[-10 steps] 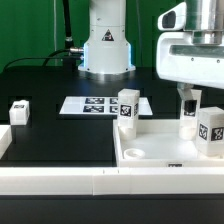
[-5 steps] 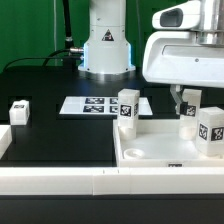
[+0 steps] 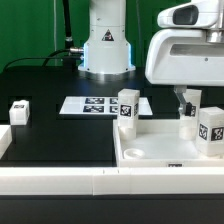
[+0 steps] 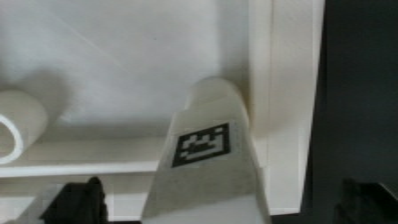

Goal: Assemble square table

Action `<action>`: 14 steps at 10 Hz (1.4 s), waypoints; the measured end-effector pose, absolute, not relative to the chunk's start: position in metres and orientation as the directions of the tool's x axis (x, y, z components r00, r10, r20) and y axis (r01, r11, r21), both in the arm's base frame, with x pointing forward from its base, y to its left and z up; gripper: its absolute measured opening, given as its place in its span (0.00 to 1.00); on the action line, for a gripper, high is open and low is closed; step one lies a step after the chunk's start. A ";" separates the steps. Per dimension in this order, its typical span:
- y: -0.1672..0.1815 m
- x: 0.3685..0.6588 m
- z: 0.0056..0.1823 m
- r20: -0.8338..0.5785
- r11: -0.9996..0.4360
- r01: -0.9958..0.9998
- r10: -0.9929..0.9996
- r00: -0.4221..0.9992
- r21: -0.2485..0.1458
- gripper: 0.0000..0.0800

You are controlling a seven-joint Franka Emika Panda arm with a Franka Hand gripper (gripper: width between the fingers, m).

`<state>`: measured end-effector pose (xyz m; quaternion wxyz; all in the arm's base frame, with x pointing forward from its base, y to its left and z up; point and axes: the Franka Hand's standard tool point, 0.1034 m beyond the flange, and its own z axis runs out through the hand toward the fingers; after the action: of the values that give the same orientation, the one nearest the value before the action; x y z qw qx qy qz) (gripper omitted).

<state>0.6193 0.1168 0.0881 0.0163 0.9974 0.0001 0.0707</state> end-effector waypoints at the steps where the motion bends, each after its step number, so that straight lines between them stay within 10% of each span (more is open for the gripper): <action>1: 0.117 0.619 0.088 0.141 -0.999 0.022 0.027 0.990 0.038 0.81; 5: 0.116 0.619 0.088 0.141 -0.999 -0.004 0.001 0.990 0.034 0.35; 10: 0.116 0.619 0.088 0.138 -0.908 -0.417 -0.417 0.898 -0.036 0.35; 14: 0.118 0.616 0.086 0.085 -0.550 -0.828 -0.835 0.544 -0.111 0.36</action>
Offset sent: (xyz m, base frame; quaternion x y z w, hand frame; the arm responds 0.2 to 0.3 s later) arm 0.0000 0.0000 0.0000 0.0000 0.0000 0.0650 0.9979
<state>0.6163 0.1182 0.0857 -0.0288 0.8780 -0.4735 0.0638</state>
